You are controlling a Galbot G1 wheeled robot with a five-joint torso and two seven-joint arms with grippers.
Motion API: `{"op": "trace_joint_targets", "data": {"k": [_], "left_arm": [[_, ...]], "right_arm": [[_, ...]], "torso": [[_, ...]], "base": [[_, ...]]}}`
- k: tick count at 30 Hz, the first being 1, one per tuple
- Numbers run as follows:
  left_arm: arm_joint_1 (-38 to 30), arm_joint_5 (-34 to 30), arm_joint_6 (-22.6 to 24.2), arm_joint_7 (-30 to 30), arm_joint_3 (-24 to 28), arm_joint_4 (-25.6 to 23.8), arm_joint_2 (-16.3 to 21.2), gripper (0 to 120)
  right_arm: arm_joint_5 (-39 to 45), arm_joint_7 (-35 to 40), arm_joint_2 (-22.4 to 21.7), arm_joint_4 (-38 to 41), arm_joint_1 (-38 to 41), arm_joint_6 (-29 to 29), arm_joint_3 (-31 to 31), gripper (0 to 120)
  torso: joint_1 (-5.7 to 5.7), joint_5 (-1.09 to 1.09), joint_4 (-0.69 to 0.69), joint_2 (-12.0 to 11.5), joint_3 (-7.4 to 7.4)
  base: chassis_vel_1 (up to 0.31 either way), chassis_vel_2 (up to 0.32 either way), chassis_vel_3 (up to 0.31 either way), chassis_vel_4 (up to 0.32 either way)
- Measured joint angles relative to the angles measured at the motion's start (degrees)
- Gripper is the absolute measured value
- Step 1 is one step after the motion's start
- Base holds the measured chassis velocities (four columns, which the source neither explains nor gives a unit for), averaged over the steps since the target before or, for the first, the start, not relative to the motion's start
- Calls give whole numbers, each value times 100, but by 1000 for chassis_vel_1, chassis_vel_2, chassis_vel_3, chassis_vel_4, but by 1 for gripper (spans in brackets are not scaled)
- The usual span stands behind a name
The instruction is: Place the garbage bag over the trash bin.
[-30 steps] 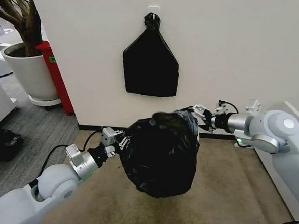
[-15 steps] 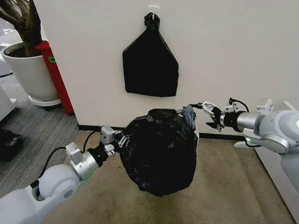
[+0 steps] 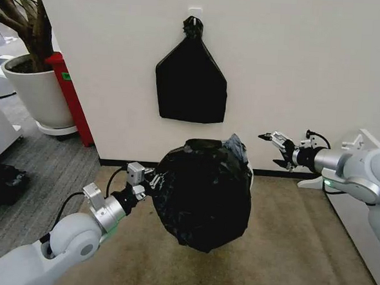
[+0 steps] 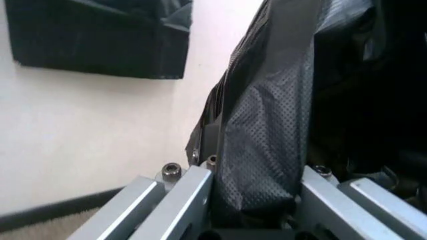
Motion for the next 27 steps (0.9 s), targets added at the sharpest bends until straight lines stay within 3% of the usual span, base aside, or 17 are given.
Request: {"op": "trace_joint_targets", "data": {"k": [6,14,19,23,27], "left_arm": [[-35,-205,73,-231,-3,-54,-49,0],[-200,-890,295,-837,-20,-191,-132,0],[-305,-1343,430,-1308,-24,-309,-185,0],[-473,-1835,654,-1916,-27,-391,-259,0],[-594,-2166,748,-2269,-22,-395,-306,0]], "right_arm": [[-811,-495,6,266,-378,-194,103,100],[-2159,-1894,-110,600,-1036,-219,334,100],[-3175,-2776,-132,718,-1696,106,558,100],[-4267,-4055,59,722,-2655,666,881,100],[-4693,-4386,282,831,-3121,1005,956,100]], "torso": [[0,1,0,0,0],[0,-1,1,0,0],[0,1,1,0,0],[0,0,-1,0,0],[0,0,0,0,0]], "base": [[0,0,0,0],[0,0,0,0],[0,0,0,0],[0,0,0,0],[0,0,0,0]]}}
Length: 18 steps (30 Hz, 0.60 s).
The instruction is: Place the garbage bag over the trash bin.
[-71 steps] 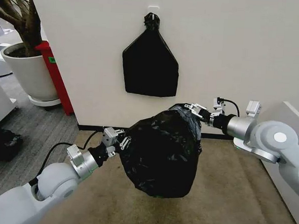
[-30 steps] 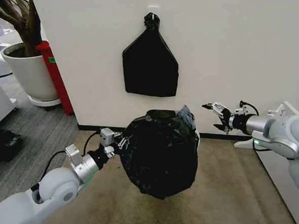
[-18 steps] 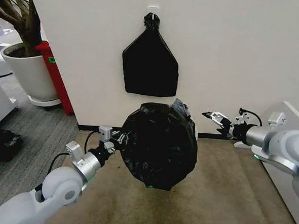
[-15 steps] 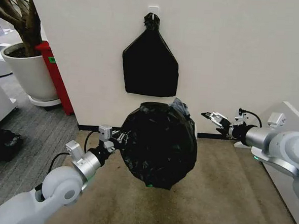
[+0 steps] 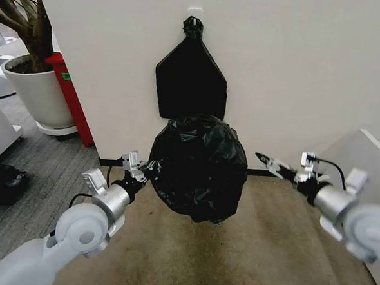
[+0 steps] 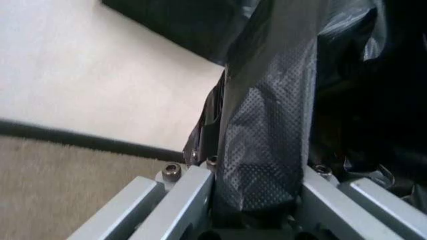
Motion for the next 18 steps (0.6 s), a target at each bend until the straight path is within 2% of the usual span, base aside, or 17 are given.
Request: {"op": "trace_joint_targets", "data": {"k": [6,8,14,16,18], "left_arm": [[-530,-1523,220,-1174,9,48,-167,0],[-580,-1672,232,-1276,12,62,-185,0],[-1131,-3126,263,-2373,49,433,-447,0],[-1154,-3188,262,-2407,49,462,-459,0],[-1321,-3782,271,-2648,23,668,-531,0]], "right_arm": [[-857,-468,822,517,-1063,366,93,100],[-916,-492,896,578,-1148,374,89,100],[-1193,-547,1502,1014,-1480,414,-122,100],[-1190,-545,1528,1027,-1490,414,-125,100],[-1116,-515,1741,1161,-1603,410,-147,100]], "torso": [[0,0,0,0,0],[0,0,-1,0,0],[0,-1,1,0,0],[0,0,1,0,0],[0,-1,2,0,0]], "base": [[0,0,0,0],[0,0,0,0],[0,0,0,0],[0,0,0,0],[0,0,0,0]]}}
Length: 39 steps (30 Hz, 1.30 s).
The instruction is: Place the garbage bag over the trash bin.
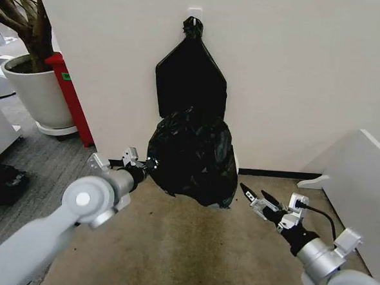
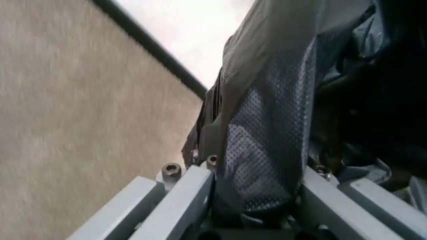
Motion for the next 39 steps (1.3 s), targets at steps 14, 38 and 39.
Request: {"op": "trace_joint_targets", "data": {"k": [14,38,39], "left_arm": [[-387,-890,16,-638,22,243,-147,0],[-438,-874,-19,-646,-35,121,-197,0],[-441,-879,-24,-653,-38,110,-199,0]], "right_arm": [[646,1630,558,380,459,-66,-810,100],[-385,2738,741,-1159,860,-81,-1677,100],[-375,2752,754,-1141,873,-62,-1693,100]], "torso": [[0,0,0,0,0],[0,2,-1,0,0],[0,2,-1,0,0]], "base": [[0,0,0,0],[0,0,0,0],[0,0,0,0]]}}
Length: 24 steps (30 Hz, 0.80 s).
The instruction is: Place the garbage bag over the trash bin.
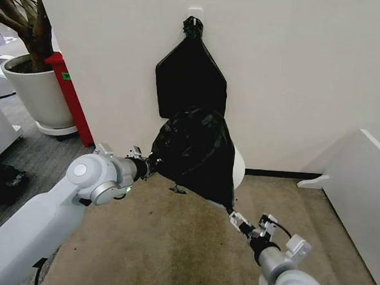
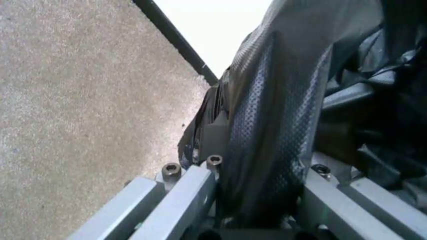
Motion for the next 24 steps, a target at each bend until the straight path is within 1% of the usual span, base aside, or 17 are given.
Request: {"op": "trace_joint_targets", "data": {"k": [9,17,21,22,23,24], "left_arm": [[-21,24,6,-18,-5,6,-13,0],[-150,162,20,-72,90,99,-70,0],[-182,511,98,-51,224,172,-71,0],[-182,636,119,-31,250,181,-67,0],[-177,995,204,27,304,197,-51,0],[-177,995,204,27,304,197,-51,0]], "right_arm": [[149,151,-34,482,10,32,-77,100],[-82,151,-50,1065,-362,26,-123,100],[-282,172,-95,1409,-502,26,20,100],[-303,176,-122,1479,-522,24,90,100],[-349,189,-217,1633,-546,15,332,100],[-349,189,-217,1633,-546,15,332,100]], "torso": [[0,-1,1,0,0],[0,0,0,0,0],[0,0,0,0,0],[0,-1,0,0,0],[0,-1,-1,0,0],[0,-1,-1,0,0]], "base": [[0,0,0,0],[0,0,0,0],[0,0,0,0],[0,0,0,0],[0,0,0,0],[0,0,0,0]]}}
